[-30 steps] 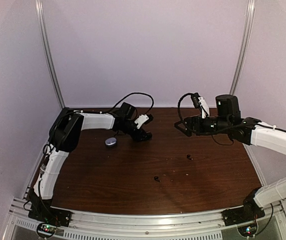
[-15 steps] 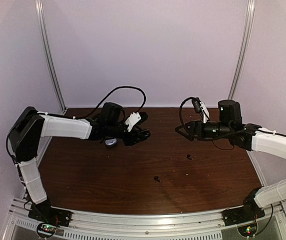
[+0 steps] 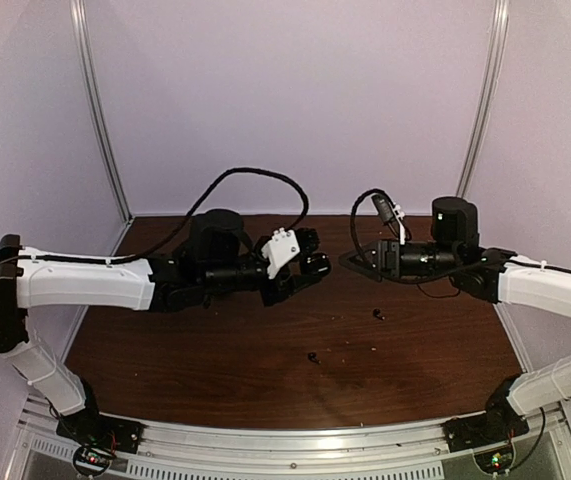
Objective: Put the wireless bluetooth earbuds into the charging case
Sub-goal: Pass from the left arm to the right
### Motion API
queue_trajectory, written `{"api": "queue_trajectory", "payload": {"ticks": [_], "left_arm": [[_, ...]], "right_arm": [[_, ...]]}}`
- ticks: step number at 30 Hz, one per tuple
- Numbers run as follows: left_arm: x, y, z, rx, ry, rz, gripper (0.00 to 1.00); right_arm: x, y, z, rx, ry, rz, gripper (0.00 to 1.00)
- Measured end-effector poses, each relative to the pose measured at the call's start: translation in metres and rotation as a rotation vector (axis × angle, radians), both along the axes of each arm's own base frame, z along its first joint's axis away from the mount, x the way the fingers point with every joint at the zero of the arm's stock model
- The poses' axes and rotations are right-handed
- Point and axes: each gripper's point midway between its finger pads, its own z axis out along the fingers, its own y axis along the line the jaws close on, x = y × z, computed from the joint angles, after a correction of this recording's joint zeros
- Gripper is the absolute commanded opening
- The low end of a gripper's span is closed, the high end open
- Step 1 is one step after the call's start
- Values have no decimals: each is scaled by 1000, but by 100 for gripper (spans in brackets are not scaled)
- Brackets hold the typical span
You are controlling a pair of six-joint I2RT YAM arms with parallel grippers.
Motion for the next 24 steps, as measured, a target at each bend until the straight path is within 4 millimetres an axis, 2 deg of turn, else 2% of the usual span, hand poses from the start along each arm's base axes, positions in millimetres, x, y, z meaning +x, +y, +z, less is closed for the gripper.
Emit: {"api": "queue_trajectory", "payload": {"ticks": [10,20,24], "left_arm": [[-22,-11,-9,93,-110,-14,16],[-23,-11,-10,125,-170,-1,16],[-25,-12,-10,136,-191,-5,16]], "right_arm": [[-13,19,13,-10,1,93,57],[-24,33,-13,-76,68,161,45],[-25,35,-13,-82,75,171,37]]}}
